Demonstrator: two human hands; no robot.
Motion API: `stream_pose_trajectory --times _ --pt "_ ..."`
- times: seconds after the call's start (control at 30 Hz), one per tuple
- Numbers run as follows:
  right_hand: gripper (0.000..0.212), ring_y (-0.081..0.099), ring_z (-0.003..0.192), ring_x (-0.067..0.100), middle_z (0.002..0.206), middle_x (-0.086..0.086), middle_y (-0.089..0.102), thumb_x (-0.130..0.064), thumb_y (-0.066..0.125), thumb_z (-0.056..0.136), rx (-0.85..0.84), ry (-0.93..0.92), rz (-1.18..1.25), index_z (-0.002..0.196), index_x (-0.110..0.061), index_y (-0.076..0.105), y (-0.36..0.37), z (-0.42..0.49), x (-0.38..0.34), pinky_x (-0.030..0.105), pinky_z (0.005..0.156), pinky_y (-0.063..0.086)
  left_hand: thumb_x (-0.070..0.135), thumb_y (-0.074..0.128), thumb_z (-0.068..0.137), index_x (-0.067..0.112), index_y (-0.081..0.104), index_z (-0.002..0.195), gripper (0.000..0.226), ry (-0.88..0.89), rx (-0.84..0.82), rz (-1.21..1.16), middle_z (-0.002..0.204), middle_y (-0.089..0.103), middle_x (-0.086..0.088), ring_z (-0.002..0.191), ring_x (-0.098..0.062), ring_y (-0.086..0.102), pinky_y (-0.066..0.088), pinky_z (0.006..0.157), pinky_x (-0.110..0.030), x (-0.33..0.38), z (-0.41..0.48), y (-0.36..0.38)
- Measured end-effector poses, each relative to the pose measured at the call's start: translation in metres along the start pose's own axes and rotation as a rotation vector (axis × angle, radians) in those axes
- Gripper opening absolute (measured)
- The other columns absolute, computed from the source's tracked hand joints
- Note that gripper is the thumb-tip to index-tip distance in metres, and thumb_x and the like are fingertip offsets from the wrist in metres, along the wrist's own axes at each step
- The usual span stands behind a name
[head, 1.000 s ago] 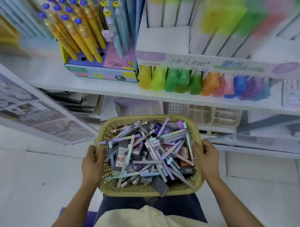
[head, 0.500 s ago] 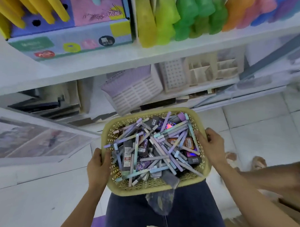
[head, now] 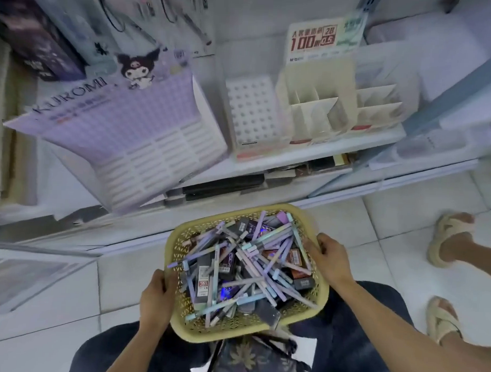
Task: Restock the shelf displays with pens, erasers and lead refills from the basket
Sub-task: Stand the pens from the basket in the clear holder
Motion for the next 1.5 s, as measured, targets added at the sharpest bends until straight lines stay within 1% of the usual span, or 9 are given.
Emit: stream_pose_trajectory --times 0.27,0.33,0.53,1.03,1.13,1.2,1.27,1.37,1.5 --pt "0.047 0.042 0.049 0.012 0.052 0.000 0.043 -0.038 0.060 0.093 -0.011 0.024 -0.128 0.061 -0.014 0.036 0.087 0.092 0.106 0.020 0.042 0.026 0.031 0.043 0.102 0.008 0.044 0.080 0.032 0.033 0.030 0.090 0.062 0.054 -0.007 0.057 -0.024 0.049 0.029 0.048 -0.032 -0.064 0.097 0.115" --pt "0.048 0.044 0.052 0.016 0.054 0.002 0.044 -0.040 0.059 0.093 -0.017 0.047 -0.164 0.061 -0.014 0.036 0.111 0.112 0.130 0.030 0.048 0.030 0.032 0.043 0.102 0.007 0.044 0.080 0.033 0.028 0.032 0.104 0.062 0.053 -0.007 0.057 -0.026 0.049 0.029 0.049 -0.033 -0.083 0.119 0.141" --pt "0.044 0.057 0.065 0.026 0.067 0.008 0.057 -0.045 0.056 0.094 -0.024 0.076 -0.284 0.068 -0.011 0.047 0.173 0.157 0.181 0.031 0.053 0.039 0.032 0.044 0.102 0.004 0.045 0.083 0.033 0.006 0.058 0.126 0.069 0.052 -0.009 0.067 -0.028 0.047 0.030 0.058 -0.037 -0.130 0.172 0.198" --pt "0.046 0.049 0.056 0.023 0.056 0.001 0.047 -0.044 0.054 0.095 0.109 0.006 -0.351 0.064 -0.014 0.040 0.220 0.203 0.237 0.028 0.045 0.026 0.034 0.042 0.102 0.006 0.046 0.082 0.034 0.007 0.141 0.004 0.069 0.054 -0.009 0.070 -0.033 0.054 0.033 0.056 -0.035 -0.153 0.228 0.255" --pt "0.030 0.059 0.077 0.025 0.078 0.002 0.057 -0.042 0.057 0.093 0.160 -0.056 -0.418 0.081 -0.014 0.055 0.220 0.203 0.231 0.029 0.054 0.037 0.032 0.044 0.100 0.005 0.051 0.093 0.028 -0.003 0.191 0.106 0.087 0.057 -0.012 0.087 -0.037 0.056 0.040 0.066 -0.039 -0.142 0.223 0.254" --pt "0.031 0.056 0.097 0.023 0.108 0.005 0.056 -0.030 0.065 0.089 0.232 -0.244 -0.373 0.113 -0.012 0.058 0.220 0.203 0.215 0.034 0.071 0.048 0.023 0.054 0.095 -0.001 0.052 0.113 0.030 0.068 0.327 0.157 0.111 0.051 -0.021 0.106 -0.039 0.047 0.038 0.084 -0.047 -0.128 0.218 0.252" --pt "0.040 0.054 0.105 0.023 0.118 0.007 0.054 -0.018 0.068 0.085 0.135 -0.520 -0.382 0.123 -0.013 0.057 0.228 0.206 0.192 0.036 0.080 0.048 0.014 0.061 0.089 -0.003 0.053 0.118 0.035 0.272 0.399 0.199 0.116 0.050 -0.024 0.107 -0.040 0.045 0.035 0.091 -0.048 -0.109 0.212 0.254" --pt "0.041 0.052 0.115 0.023 0.127 0.004 0.053 -0.012 0.066 0.083 -0.179 -0.723 -0.652 0.123 -0.016 0.058 0.254 0.207 0.167 0.035 0.091 0.048 0.017 0.059 0.091 0.009 0.060 0.118 0.028 0.632 0.180 0.382 0.117 0.055 -0.013 0.108 -0.032 0.047 0.037 0.095 -0.042 -0.089 0.205 0.274" --pt "0.046 0.049 0.117 0.023 0.134 0.008 0.048 -0.013 0.062 0.086 -0.201 -0.660 -0.885 0.130 -0.014 0.049 0.275 0.207 0.165 0.034 0.079 0.050 0.031 0.051 0.097 0.020 0.046 0.140 0.045 0.677 -0.066 0.546 0.132 0.049 -0.006 0.125 -0.028 0.039 0.034 0.104 -0.040 -0.091 0.201 0.301"
Point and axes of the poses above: each hand's wrist, its own z-axis towards the middle knuckle, its own y-axis out of the palm, x = y × z, the point moved 2 cm from there along z, towards the middle knuckle
